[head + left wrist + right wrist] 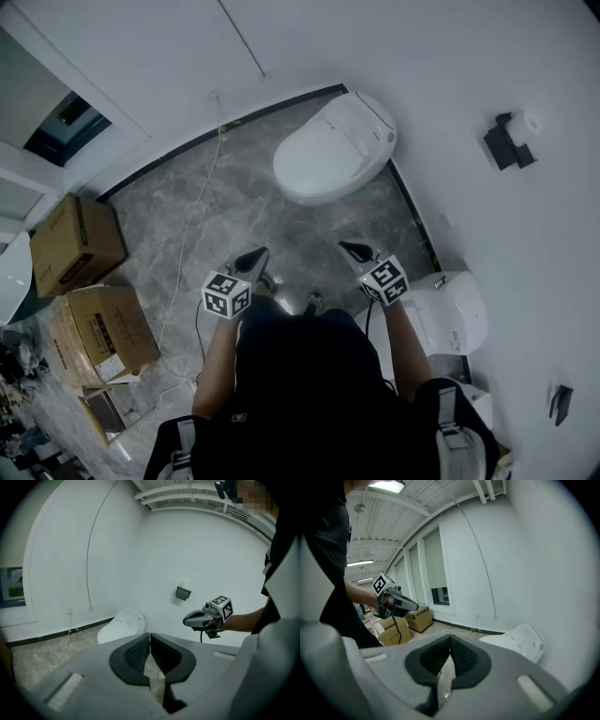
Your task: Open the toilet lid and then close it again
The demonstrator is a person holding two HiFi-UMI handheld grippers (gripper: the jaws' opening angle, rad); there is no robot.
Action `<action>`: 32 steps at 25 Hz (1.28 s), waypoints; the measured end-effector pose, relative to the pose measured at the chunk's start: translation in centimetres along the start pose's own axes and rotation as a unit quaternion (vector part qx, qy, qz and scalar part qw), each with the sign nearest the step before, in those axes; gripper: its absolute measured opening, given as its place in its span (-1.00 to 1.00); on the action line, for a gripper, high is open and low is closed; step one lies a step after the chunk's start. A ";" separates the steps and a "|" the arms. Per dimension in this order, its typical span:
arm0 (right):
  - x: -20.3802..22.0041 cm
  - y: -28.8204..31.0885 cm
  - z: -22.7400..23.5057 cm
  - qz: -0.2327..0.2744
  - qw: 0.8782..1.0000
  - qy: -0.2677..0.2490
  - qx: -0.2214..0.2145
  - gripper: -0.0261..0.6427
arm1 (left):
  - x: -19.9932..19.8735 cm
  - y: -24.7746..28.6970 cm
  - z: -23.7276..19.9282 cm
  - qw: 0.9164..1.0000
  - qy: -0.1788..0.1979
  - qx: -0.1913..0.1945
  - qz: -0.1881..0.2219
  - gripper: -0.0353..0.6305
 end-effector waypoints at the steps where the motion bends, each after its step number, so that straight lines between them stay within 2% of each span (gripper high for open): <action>1: 0.1 0.1 0.1 -0.005 1.000 -0.004 0.000 -0.91 | 0.0 0.0 -0.1 1.000 -0.001 -0.002 0.001 -0.85; 10: 0.4 1.2 1.2 -0.033 0.999 -0.015 0.004 -0.91 | 0.1 -0.7 -1.0 1.000 -0.018 -0.021 0.010 -0.85; 15: -2.1 3.2 0.7 0.001 1.000 0.011 -0.012 -0.91 | 1.1 -1.4 -3.9 0.999 -0.029 -0.026 0.006 -0.85; 20: -2.1 4.2 1.4 -0.010 1.000 0.013 0.004 -0.91 | 0.9 0.2 -6.8 0.999 -0.029 -0.016 0.002 -0.85; 24: -2.4 4.4 3.3 -0.010 0.999 0.034 0.021 -0.91 | -0.3 2.4 -8.6 0.999 -0.031 0.003 0.008 -0.85; 32: -5.6 7.9 5.9 -0.030 0.998 0.036 0.048 -0.91 | -0.7 6.5 -13.9 0.998 -0.049 0.036 0.001 -0.85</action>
Point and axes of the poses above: the fingertips, and each gripper's own axes: y forward along the fingers, z to its right, x out of its underside, the point moved 2 cm from there along -y, backward along the fingers, and after that the axes turned 13 degrees about y, right-handed, at the moved point
